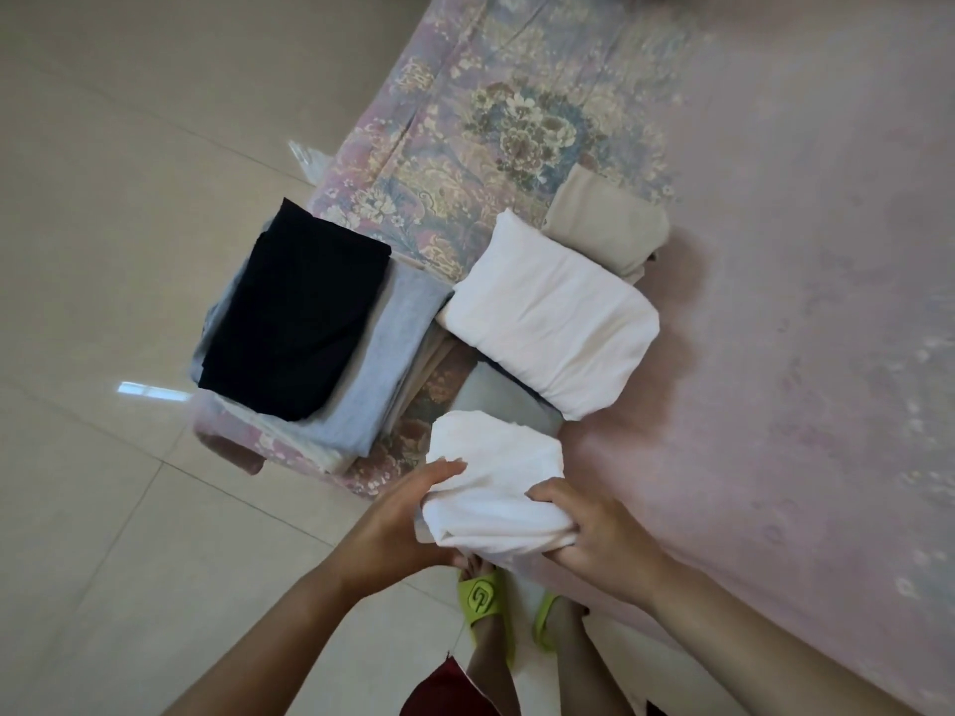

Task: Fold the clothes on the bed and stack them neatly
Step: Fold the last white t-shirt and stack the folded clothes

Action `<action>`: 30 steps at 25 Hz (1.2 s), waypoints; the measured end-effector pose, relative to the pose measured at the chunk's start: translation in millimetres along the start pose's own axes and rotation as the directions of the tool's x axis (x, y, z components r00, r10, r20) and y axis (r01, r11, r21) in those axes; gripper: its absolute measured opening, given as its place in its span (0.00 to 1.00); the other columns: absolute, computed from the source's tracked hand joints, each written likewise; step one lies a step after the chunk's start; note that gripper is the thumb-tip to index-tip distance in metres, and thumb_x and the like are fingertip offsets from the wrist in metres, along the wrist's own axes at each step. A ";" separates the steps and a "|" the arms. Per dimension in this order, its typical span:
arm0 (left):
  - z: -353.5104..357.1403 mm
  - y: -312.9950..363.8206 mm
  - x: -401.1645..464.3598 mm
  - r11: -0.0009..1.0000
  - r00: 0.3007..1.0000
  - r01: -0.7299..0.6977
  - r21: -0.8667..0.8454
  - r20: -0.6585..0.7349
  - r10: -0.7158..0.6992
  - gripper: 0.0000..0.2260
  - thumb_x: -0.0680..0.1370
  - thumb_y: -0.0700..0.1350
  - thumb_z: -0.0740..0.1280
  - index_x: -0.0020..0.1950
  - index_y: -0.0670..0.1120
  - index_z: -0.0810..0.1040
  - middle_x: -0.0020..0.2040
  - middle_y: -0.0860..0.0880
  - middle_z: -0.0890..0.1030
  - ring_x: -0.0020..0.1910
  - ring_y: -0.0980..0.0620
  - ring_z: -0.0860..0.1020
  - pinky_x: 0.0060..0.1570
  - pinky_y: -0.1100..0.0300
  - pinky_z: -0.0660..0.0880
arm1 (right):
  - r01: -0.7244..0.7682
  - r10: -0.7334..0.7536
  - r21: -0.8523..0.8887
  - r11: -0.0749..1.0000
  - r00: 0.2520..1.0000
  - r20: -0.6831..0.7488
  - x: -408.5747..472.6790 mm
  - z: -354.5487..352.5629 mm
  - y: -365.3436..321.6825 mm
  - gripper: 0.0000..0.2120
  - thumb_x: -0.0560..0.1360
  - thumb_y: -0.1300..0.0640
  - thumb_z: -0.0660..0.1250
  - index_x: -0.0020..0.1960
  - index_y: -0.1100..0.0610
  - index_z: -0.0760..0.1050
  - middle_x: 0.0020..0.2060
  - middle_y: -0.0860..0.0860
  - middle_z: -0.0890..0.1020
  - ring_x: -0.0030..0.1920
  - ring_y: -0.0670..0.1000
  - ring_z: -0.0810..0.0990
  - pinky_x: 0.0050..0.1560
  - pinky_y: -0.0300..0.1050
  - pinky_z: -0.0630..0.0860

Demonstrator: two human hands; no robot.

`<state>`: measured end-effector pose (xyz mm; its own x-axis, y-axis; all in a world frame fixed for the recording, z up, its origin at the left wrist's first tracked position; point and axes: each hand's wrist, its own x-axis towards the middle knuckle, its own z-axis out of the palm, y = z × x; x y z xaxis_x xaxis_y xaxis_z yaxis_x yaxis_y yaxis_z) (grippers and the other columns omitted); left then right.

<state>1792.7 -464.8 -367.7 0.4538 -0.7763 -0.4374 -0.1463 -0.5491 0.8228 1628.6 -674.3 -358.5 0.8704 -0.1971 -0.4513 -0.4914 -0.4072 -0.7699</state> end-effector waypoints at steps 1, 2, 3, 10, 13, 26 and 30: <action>0.6 1.8 -0.1 0.998 1.000 -0.027 0.056 0.003 0.027 0.40 0.63 0.38 0.84 0.73 0.39 0.73 0.73 0.46 0.73 0.75 0.50 0.68 0.72 0.54 0.68 | 0.004 -0.003 0.039 0.999 1.000 -0.006 -6.3 -7.0 -7.5 0.13 0.72 0.60 0.73 0.55 0.54 0.77 0.47 0.47 0.81 0.45 0.51 0.79 0.41 0.46 0.72; 2.6 2.3 1.3 0.996 0.998 -0.055 0.064 -0.008 0.056 0.38 0.64 0.37 0.83 0.72 0.37 0.73 0.74 0.45 0.72 0.76 0.51 0.65 0.74 0.54 0.64 | 0.000 -0.001 0.089 0.996 1.000 0.008 -11.1 -13.6 -14.8 0.13 0.72 0.60 0.74 0.55 0.52 0.78 0.46 0.44 0.81 0.46 0.48 0.80 0.42 0.44 0.73; 5.1 1.9 4.1 0.998 0.998 -0.060 0.022 -0.025 0.061 0.34 0.66 0.36 0.82 0.70 0.36 0.75 0.73 0.45 0.72 0.77 0.50 0.64 0.75 0.54 0.63 | -0.007 0.002 0.139 0.990 0.999 0.034 -14.4 -20.8 -20.7 0.13 0.72 0.59 0.74 0.54 0.51 0.78 0.45 0.43 0.81 0.46 0.45 0.80 0.43 0.42 0.74; -9.5 -5.8 14.1 0.808 0.948 0.312 -0.499 0.103 -0.302 0.36 0.60 0.53 0.84 0.61 0.38 0.77 0.59 0.37 0.82 0.55 0.43 0.82 0.53 0.52 0.80 | -0.261 0.249 0.659 0.705 0.962 0.115 -7.2 -71.2 -49.5 0.17 0.75 0.65 0.74 0.61 0.57 0.75 0.54 0.53 0.84 0.57 0.55 0.82 0.52 0.46 0.79; 1.0 -7.2 14.1 0.366 0.927 0.353 -0.861 0.266 -0.266 0.45 0.67 0.69 0.74 0.73 0.39 0.71 0.69 0.37 0.77 0.65 0.38 0.77 0.61 0.46 0.77 | -0.402 0.257 0.818 0.412 0.912 0.319 9.6 -86.5 -68.2 0.19 0.77 0.64 0.70 0.67 0.56 0.74 0.58 0.57 0.84 0.56 0.58 0.83 0.45 0.49 0.80; -33.0 54.8 122.5 0.512 0.876 0.297 -0.806 0.017 -0.481 0.15 0.82 0.33 0.63 0.67 0.44 0.71 0.53 0.42 0.82 0.42 0.45 0.81 0.36 0.51 0.82 | -0.121 0.418 0.912 0.391 0.906 -0.059 61.8 -129.6 -26.7 0.20 0.77 0.70 0.69 0.67 0.59 0.72 0.58 0.59 0.83 0.53 0.57 0.84 0.49 0.52 0.82; -44.7 89.5 141.2 0.596 0.897 0.306 -0.743 0.017 -0.441 0.23 0.78 0.29 0.66 0.71 0.43 0.69 0.60 0.40 0.80 0.51 0.41 0.81 0.40 0.49 0.83 | -0.186 0.504 0.881 0.435 0.861 -0.067 65.9 -137.1 4.0 0.17 0.76 0.70 0.70 0.65 0.64 0.75 0.57 0.61 0.84 0.54 0.58 0.84 0.60 0.55 0.79</action>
<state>1883.0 -609.8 -339.7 0.4569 -0.4599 -0.7614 0.7047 -0.3352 0.6253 1688.4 -811.2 -329.4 0.5039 -0.4344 -0.7465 -0.4040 0.6454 -0.6483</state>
